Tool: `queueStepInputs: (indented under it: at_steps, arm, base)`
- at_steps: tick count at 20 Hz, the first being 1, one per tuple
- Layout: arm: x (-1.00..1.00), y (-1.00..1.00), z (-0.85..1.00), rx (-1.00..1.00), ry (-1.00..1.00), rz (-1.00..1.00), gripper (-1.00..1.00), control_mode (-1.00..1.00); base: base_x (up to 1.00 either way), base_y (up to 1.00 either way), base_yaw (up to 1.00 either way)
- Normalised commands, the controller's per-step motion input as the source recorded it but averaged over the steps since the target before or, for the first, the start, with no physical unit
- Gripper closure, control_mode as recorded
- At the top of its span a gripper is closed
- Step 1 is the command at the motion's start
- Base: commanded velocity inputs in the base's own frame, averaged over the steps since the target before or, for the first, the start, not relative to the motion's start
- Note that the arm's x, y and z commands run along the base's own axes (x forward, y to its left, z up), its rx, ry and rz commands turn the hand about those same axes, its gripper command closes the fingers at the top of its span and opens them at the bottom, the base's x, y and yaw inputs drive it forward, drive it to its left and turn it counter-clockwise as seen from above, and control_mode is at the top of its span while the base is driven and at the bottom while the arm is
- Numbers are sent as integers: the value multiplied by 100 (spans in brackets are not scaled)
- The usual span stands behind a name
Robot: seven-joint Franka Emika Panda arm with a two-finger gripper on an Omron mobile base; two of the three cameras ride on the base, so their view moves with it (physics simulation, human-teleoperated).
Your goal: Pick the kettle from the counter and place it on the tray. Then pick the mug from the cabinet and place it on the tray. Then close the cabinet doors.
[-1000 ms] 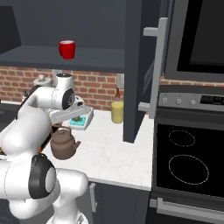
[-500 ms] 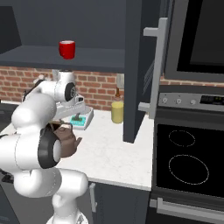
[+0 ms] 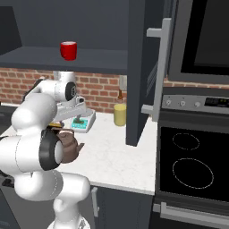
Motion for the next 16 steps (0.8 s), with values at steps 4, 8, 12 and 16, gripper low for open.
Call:
queueStepInputs:
  at_steps: [4,8,12,16]
  arm:
    - [-25,-3,-7,0,-2,0,-100,-100]
    - [-9,-5,-14,0,0,2,-100,-100]
    - [6,0,-21,0,0,5,-100,-100]
    - [14,0,-28,0,0,9,-100,-100]
  base:
    - [0,0,0]
    - [0,0,0]
    - [0,0,0]
    - [0,0,0]
